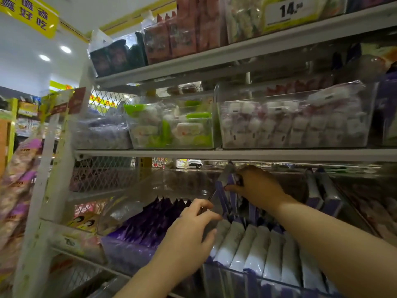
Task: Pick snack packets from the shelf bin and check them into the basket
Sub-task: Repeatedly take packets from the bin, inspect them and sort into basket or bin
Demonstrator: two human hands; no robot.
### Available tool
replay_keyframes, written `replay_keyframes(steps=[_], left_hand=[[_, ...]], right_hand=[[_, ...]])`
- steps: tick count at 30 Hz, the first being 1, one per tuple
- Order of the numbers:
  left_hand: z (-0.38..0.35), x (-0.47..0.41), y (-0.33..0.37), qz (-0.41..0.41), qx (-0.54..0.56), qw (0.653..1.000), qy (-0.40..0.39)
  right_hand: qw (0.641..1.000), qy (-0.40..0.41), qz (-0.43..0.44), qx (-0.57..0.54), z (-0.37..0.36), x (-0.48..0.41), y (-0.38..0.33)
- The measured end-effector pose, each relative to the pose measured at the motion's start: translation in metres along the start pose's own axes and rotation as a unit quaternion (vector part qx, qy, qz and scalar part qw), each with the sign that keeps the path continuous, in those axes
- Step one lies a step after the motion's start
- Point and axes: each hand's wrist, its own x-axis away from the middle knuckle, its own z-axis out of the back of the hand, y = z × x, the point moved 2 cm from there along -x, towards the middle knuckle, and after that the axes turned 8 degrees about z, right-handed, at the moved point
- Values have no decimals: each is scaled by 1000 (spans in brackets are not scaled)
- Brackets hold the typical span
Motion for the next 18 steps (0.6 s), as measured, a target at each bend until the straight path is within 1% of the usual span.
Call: replay_keyframes(steps=[2, 5, 7, 10, 16, 18], left_hand=[[-1, 1, 1, 1, -1, 1000, -2], [0, 2, 1, -1, -6, 1000, -2], [0, 2, 3, -2, -10, 1000, -1], [-1, 2, 6, -2, -27, 1000, 3], [0, -2, 13, -8, -107, 994, 28], [0, -4, 18, -9, -124, 991, 39]], right_hand=[[1000, -2, 2, -23, -2, 3, -3], [996, -64, 35, -55, -2, 10, -3], [991, -104, 39, -75, 3, 11, 1], [987, -129, 39, -83, 12, 9, 5], [987, -132, 56, -71, 29, 15, 11], [989, -138, 52, -9, 37, 21, 16]])
